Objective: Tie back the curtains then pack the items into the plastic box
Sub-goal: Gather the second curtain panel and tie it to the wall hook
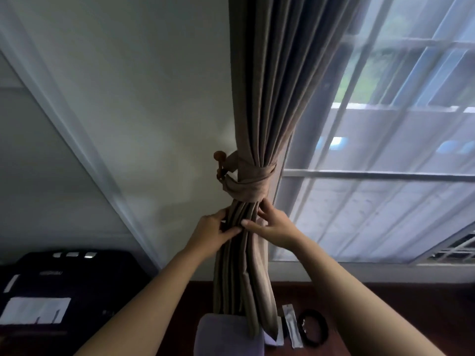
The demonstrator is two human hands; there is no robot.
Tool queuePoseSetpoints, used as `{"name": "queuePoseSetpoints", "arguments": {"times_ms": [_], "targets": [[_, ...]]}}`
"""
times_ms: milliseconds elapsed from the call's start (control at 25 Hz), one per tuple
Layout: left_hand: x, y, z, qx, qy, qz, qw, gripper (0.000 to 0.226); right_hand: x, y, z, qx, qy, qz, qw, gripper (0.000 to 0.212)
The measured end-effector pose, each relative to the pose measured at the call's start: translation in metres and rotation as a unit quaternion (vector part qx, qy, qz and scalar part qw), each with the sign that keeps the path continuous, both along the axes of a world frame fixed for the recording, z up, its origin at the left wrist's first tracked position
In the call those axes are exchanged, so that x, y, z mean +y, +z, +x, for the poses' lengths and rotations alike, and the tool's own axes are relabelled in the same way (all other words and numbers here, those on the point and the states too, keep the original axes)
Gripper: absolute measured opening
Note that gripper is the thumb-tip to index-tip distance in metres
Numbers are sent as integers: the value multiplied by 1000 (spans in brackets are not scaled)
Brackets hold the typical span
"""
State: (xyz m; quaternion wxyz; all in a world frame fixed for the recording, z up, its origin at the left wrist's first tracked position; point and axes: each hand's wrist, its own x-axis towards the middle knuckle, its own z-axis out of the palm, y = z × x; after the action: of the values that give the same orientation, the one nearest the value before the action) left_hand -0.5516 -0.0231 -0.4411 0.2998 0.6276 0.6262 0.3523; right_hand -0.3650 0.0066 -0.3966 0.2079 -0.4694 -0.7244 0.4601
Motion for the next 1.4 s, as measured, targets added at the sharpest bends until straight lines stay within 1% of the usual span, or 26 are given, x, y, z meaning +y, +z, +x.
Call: {"name": "queuePoseSetpoints", "arguments": {"times_ms": [40,120,160,240,360,480,600,680,760,800,880,960,1040,1120,1200,1320,1400], "targets": [[1,2,-3,11,6,2,1000,42,5,5,-6,-29,11,26,999,65],[1,6,-7,62,15,21,998,34,17,9,-19,-78,26,53,995,54],[-2,5,-9,80,22,35,996,30,20,10,-25,-100,38,58,993,50],[-8,2,-16,90,44,50,994,31,21,10,-36,-122,63,51,989,45],[-14,2,-26,107,86,68,988,33,19,9,-51,-90,78,18,993,50],[-13,4,-29,130,94,73,984,34,21,7,-57,-52,78,-26,995,58],[-12,5,-22,123,85,63,987,35,27,3,-51,-53,75,-50,995,58],[-13,4,-10,108,76,49,990,36,29,-2,-40,-44,66,-53,995,54],[-9,4,6,103,47,29,993,38,31,-10,-22,-19,40,-49,998,47],[-6,4,15,104,30,16,994,40,31,-13,-11,-16,16,-35,999,44],[3,6,33,114,10,-5,993,44,31,-19,7,-36,-42,21,998,42],[10,8,44,132,16,-15,991,45,32,-22,13,-59,-50,59,995,48],[11,8,44,139,22,-26,990,45,32,-25,13,-68,-19,53,996,57],[5,7,39,120,15,-37,992,47,29,-26,13,-48,-16,57,997,55],[-1,6,33,106,6,-42,993,51,20,-30,13,-20,-27,85,996,57],[-4,7,30,98,3,-37,995,47,5,-42,12,5,-30,97,995,74],[-3,6,30,98,0,-37,995,41,4,-51,15,-15,-30,79,996,82]]}}
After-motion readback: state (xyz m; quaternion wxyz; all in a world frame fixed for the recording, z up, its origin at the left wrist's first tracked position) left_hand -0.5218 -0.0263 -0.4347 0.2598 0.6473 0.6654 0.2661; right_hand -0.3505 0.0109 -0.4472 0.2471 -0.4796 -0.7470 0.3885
